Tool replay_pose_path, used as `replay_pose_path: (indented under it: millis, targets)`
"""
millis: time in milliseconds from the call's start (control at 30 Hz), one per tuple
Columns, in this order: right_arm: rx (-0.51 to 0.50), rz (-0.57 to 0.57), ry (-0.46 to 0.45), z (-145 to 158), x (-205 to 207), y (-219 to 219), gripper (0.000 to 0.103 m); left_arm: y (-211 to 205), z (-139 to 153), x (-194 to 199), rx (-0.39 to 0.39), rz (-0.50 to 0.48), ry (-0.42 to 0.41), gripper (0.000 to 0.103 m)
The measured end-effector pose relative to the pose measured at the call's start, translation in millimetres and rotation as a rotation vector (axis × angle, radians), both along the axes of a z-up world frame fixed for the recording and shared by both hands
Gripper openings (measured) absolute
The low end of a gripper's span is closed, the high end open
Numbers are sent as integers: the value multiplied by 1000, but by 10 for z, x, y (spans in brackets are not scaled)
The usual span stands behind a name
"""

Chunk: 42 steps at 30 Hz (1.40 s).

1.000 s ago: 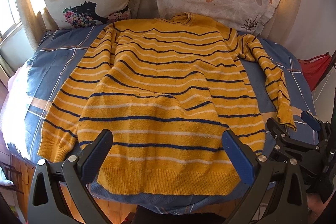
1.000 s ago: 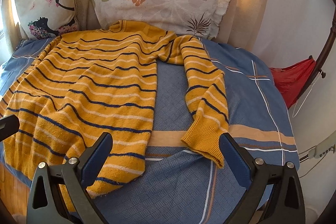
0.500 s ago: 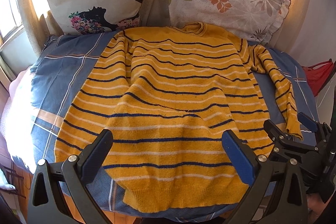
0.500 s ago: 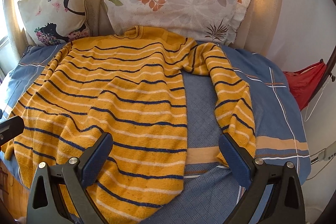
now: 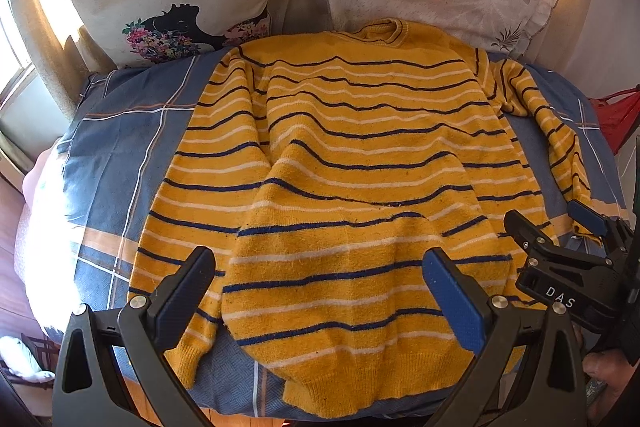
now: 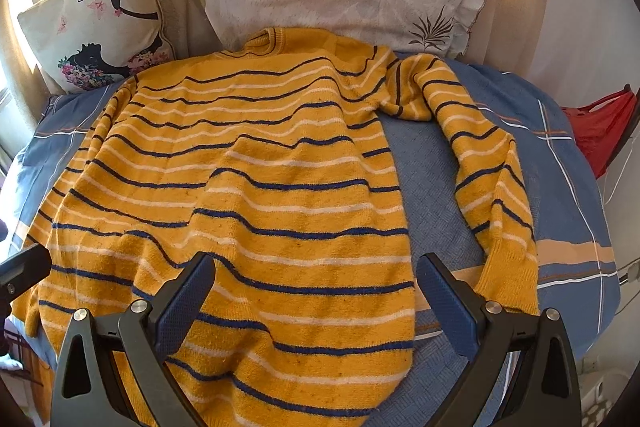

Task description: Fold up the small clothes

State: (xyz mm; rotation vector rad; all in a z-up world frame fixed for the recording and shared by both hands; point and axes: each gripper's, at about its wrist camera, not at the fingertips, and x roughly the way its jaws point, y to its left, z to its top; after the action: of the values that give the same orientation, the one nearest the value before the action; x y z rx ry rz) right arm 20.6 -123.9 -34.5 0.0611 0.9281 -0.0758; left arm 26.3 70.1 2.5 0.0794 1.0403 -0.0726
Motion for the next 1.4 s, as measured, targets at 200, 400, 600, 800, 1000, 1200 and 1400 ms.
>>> replay_pose_path:
  millis: [200,400,600,800,1000,1200,1400]
  targets:
    - [0,14,18,-45,114,121,102,392,-25,188,-62,65,34,103]
    - [-34,6,10,18,173,104,102,1352,-228,435,-48,285,50,103]
    - [-39,-16,34,-23,219,52,102,1931,-634,562,-71,311,115,95]
    - [-48,-9,49,-58,270,120,102,1661,-839,552,-76,206,163,68]
    - [-56,-26,57,-65,327,146,102,1741,-594,704,43,231,125,3]
    - [-56,-74,57,-71,332,49,102,2566,-310,1160,318,434,39,4]
    - [-48,-111,69,-61,259,-140,102,2760,8,1095,187,447,-16,10]
